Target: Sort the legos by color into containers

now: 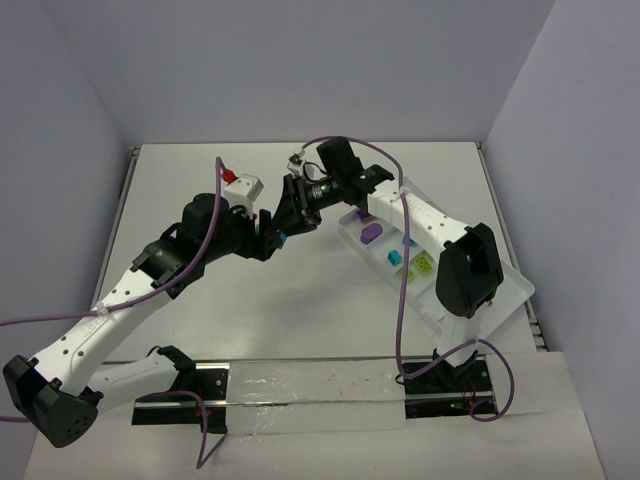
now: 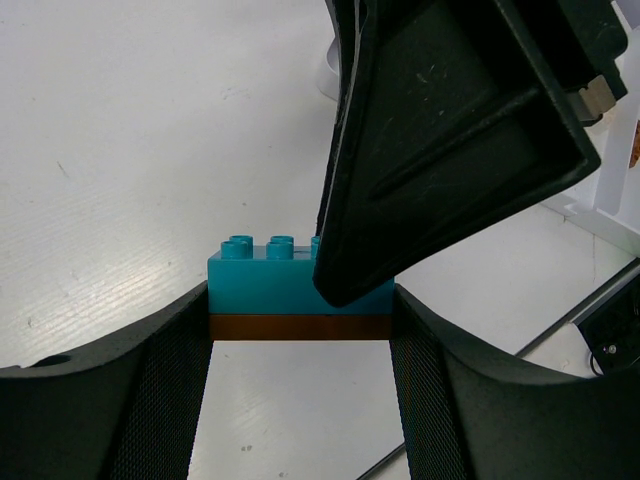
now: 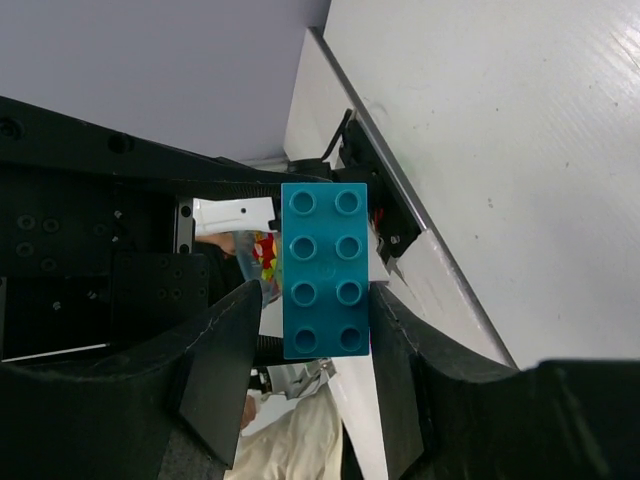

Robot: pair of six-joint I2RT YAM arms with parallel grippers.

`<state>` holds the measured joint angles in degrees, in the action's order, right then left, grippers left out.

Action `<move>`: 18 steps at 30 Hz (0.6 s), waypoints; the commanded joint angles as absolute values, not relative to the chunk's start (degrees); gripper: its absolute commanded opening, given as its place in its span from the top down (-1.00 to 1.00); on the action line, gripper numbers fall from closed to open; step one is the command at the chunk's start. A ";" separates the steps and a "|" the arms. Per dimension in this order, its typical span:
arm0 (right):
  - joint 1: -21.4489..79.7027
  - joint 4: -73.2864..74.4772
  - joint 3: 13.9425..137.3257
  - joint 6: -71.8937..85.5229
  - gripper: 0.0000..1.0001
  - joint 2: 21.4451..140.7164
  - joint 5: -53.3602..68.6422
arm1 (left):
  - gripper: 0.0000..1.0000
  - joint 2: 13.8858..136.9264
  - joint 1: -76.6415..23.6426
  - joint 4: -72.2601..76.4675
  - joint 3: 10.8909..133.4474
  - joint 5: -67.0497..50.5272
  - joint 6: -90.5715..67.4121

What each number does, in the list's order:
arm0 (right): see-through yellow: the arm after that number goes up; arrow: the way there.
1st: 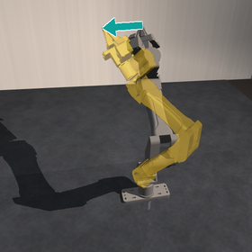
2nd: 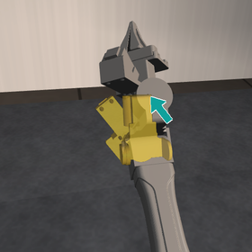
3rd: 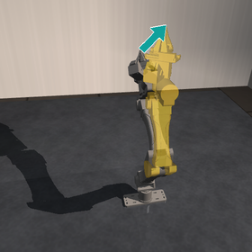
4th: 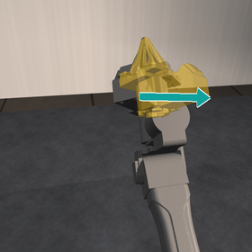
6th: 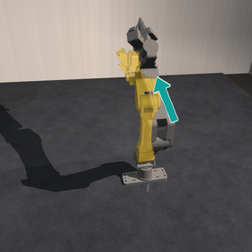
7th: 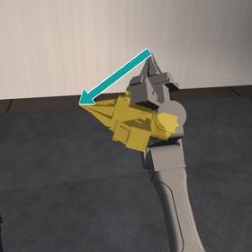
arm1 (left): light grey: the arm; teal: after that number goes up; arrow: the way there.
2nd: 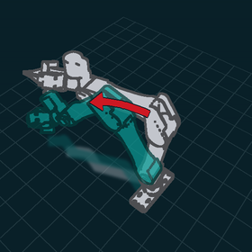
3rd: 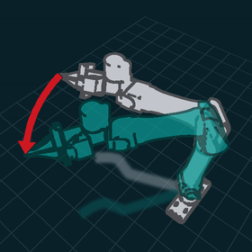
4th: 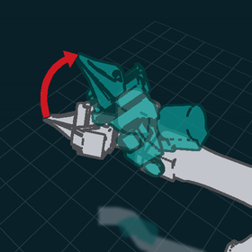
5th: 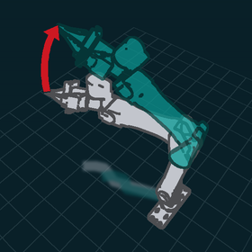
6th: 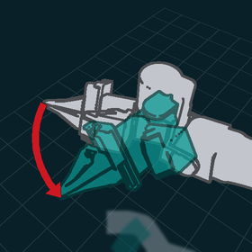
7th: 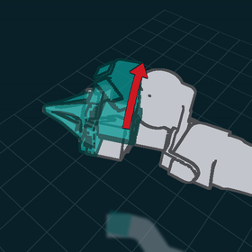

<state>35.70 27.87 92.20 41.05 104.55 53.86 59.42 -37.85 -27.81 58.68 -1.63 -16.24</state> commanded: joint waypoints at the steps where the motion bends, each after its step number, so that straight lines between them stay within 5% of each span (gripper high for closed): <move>1: 36.25 25.67 93.39 40.39 -0.11 104.81 57.87 | 1.00 58.54 -38.36 -25.41 61.35 -0.62 -15.95; 6: 36.30 24.59 92.99 40.94 0.06 105.12 58.29 | 0.99 58.27 -38.41 -25.22 61.26 -0.62 -16.44; 8: 36.25 23.17 92.29 41.61 0.76 104.99 58.36 | 1.00 58.32 -38.50 -25.18 61.17 -0.66 -16.61; 10: 36.21 22.34 91.89 42.75 0.99 104.94 58.41 | 0.99 58.31 -38.50 -25.31 61.17 -0.40 -16.61; 15: 36.12 22.28 91.01 43.86 1.00 104.23 54.66 | 0.98 58.32 -38.50 -26.80 61.72 -0.35 -16.70; 18: 36.16 22.51 90.48 44.25 1.00 103.31 52.06 | 0.47 59.52 -38.45 -28.04 62.63 -0.35 -17.36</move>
<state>35.61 24.89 91.38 42.70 105.35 54.96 58.86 -38.15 -28.22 58.99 0.07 -16.36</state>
